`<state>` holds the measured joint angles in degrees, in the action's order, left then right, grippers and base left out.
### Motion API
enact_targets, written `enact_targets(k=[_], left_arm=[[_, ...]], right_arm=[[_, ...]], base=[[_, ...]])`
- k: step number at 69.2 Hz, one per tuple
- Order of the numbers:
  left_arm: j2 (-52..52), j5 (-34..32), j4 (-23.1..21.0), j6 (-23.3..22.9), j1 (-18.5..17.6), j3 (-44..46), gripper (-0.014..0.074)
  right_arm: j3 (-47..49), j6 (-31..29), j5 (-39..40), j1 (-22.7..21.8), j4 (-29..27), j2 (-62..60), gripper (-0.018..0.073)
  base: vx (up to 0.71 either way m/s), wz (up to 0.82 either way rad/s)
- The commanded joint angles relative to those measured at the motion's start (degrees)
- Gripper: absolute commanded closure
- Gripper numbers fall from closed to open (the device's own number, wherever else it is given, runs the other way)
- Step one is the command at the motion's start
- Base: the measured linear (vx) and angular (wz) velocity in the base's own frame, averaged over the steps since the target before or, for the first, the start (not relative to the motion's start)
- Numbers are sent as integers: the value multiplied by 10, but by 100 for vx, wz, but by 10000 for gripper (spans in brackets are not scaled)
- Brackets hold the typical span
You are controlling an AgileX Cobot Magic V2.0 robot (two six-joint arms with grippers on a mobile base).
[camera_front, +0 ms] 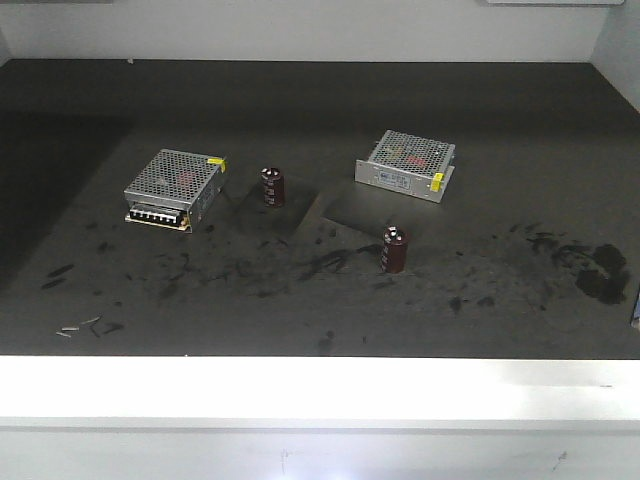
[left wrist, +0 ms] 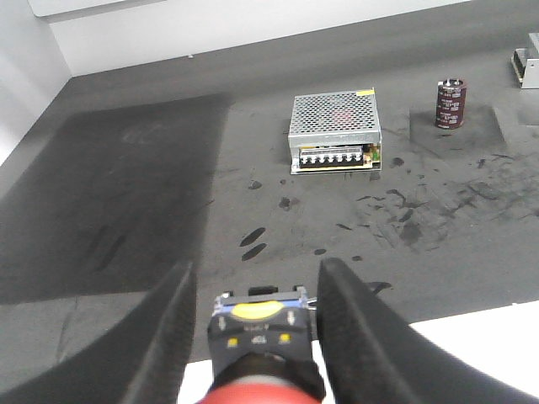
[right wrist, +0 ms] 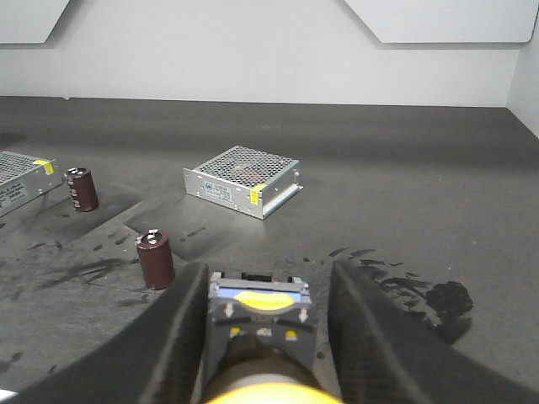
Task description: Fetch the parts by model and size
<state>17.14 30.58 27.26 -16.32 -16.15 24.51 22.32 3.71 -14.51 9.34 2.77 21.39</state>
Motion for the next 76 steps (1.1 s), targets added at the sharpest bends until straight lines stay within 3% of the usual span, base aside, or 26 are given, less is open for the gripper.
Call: enact_targets(k=[1,41,76], left_arm=[[4,-35,7,-4,-3,14,603],[4,-35,7,-4,-3,14,603],[4,-35,7,-4,-3,14,603]], right_arm=[[16,-3,44,-1,2,3,564],[16,-3,44,-1,2,3,564],[16,-3,44,-1,2,3,564]], base=[[0,0],[-3,10],[-11,43]])
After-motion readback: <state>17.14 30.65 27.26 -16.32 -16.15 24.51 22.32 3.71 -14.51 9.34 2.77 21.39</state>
